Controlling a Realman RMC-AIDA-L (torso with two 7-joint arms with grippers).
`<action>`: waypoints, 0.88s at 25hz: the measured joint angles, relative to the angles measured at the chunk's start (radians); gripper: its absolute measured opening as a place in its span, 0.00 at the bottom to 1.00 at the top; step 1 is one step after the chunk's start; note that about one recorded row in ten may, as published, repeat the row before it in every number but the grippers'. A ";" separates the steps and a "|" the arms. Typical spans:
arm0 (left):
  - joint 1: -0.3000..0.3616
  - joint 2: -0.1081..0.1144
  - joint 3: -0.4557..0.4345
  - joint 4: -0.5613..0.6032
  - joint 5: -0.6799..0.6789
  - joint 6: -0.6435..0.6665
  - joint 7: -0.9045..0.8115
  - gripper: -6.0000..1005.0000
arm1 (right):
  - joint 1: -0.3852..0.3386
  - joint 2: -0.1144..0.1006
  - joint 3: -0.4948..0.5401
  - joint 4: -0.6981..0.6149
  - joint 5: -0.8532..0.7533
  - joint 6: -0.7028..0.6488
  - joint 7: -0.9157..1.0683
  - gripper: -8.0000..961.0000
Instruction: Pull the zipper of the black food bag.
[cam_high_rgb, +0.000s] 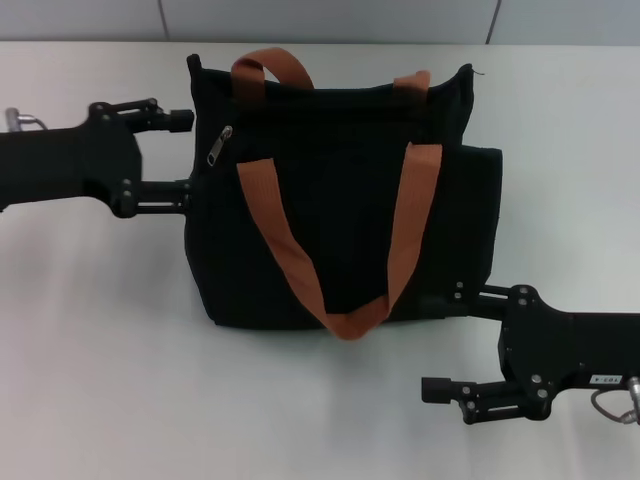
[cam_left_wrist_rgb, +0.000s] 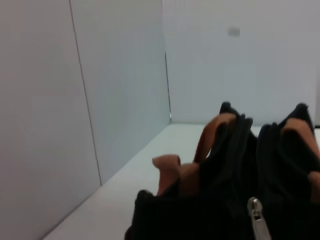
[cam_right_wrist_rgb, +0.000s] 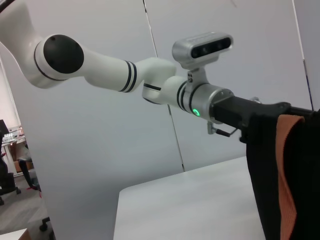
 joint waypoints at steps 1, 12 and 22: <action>-0.011 -0.006 0.002 0.001 0.015 -0.021 0.001 0.81 | 0.000 0.000 0.001 0.000 0.000 0.000 0.000 0.87; -0.024 -0.013 0.010 0.014 0.024 -0.052 0.037 0.79 | 0.003 0.000 0.012 0.000 0.002 0.001 0.002 0.87; -0.019 -0.012 0.010 0.024 0.024 -0.044 0.043 0.53 | 0.005 0.000 0.015 0.000 0.002 0.001 0.002 0.87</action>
